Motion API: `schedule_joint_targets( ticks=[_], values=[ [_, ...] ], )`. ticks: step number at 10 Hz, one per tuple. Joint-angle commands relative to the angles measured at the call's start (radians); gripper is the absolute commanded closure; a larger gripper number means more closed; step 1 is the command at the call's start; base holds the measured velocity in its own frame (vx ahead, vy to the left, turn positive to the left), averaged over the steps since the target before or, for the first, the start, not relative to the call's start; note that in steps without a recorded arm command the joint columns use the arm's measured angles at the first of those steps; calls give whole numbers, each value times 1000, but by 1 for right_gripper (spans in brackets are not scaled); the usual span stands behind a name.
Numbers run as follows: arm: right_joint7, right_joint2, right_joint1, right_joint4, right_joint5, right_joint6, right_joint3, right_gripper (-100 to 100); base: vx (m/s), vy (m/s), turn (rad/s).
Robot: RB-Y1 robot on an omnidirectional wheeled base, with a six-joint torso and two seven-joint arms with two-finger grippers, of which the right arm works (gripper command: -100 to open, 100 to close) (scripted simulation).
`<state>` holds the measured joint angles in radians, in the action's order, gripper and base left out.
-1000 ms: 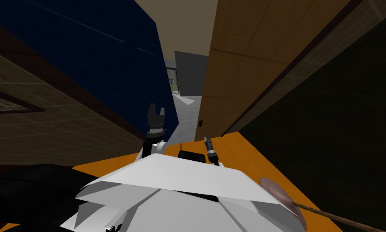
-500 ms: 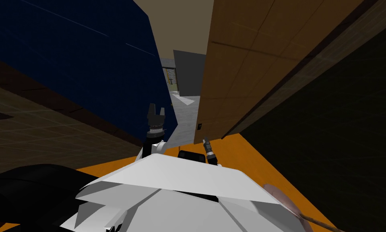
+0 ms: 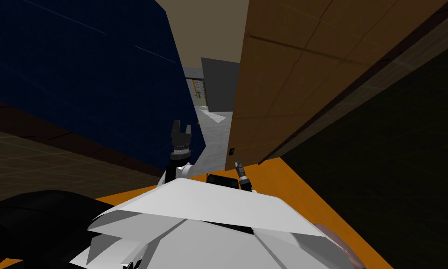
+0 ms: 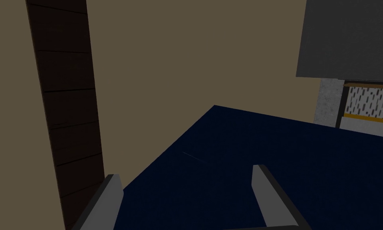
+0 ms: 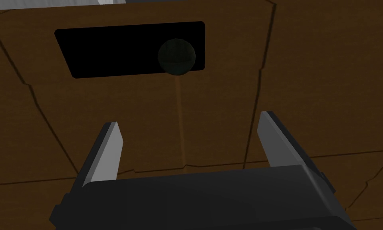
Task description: Push the door open
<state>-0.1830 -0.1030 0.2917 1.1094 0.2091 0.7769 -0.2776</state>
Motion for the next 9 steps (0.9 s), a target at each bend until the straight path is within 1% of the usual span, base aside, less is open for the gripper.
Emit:
schedule_joint_targets(
  ticks=[1,5,6,7,9],
  values=[
    [4,6,-14,-11,-3,-6,4,-100,174,36,27],
    [13,24,-48,-39,-12,-19,16,-100,184,65,31],
    [11,21,-43,-37,-11,-16,14,-100,77,23,6],
    [11,21,-43,-37,-11,-16,14,100,-8,-2,-7],
    [11,21,-43,-37,-11,-16,14,100,-17,-7,13]
  ],
)
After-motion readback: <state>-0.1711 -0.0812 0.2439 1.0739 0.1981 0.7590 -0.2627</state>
